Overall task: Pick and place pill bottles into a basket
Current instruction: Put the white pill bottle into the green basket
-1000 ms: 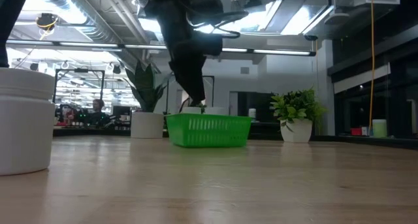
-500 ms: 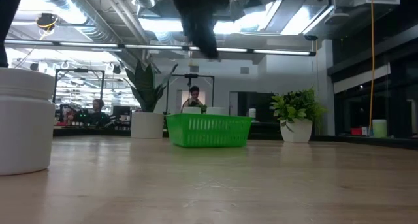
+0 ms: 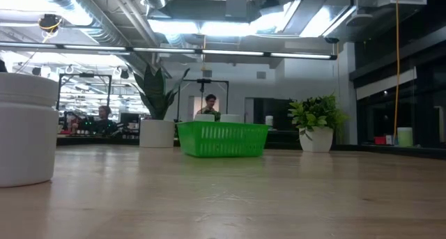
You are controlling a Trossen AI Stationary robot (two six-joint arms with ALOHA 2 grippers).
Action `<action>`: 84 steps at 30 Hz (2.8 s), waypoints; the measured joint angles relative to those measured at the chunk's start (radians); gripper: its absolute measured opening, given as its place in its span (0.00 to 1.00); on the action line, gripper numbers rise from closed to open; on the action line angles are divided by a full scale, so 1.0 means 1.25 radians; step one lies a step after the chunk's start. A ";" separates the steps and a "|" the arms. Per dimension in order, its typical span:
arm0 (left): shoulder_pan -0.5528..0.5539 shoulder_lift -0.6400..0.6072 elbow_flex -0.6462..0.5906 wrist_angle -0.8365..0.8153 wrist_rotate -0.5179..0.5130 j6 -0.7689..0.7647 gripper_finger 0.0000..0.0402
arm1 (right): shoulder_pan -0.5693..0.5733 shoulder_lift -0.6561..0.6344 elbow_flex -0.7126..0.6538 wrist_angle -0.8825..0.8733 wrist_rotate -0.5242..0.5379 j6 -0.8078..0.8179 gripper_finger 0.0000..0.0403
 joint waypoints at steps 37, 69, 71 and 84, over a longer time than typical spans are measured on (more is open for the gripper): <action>0.131 -0.100 -0.001 -0.102 0.308 0.093 0.76 | 0.010 0.575 0.365 -0.106 -0.212 0.553 0.73; 0.131 -0.099 -0.002 -0.101 0.325 0.120 0.76 | 0.011 0.633 0.364 -0.088 -0.246 0.549 0.66; 0.131 -0.099 -0.002 -0.101 0.325 0.120 0.76 | 0.011 0.633 0.364 -0.088 -0.247 0.549 0.62; 0.131 -0.099 -0.002 -0.101 0.341 0.120 0.76 | 0.011 0.633 0.365 -0.087 -0.260 0.549 0.37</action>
